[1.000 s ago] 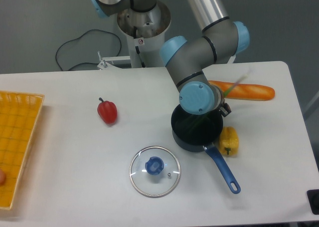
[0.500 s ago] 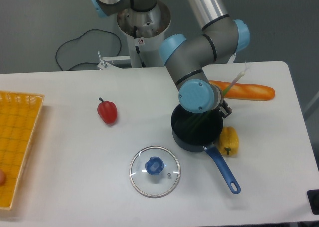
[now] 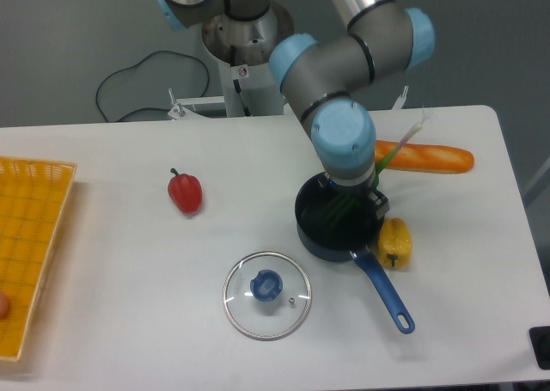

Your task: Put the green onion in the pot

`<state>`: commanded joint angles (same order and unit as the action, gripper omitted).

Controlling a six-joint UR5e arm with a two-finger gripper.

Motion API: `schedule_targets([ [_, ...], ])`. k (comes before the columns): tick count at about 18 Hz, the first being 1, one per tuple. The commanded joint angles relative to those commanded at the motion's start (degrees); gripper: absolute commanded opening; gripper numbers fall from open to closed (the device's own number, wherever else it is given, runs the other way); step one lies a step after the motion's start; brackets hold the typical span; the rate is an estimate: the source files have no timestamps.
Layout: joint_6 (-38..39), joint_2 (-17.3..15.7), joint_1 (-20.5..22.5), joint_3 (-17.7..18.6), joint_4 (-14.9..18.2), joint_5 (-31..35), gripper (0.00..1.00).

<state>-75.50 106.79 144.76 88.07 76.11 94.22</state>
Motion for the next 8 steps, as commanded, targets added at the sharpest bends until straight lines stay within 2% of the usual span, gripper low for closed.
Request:
schedule_targets([
  [8,-0.17,-1.06,-0.09,-0.09,-0.35,-1.31,1.00],
])
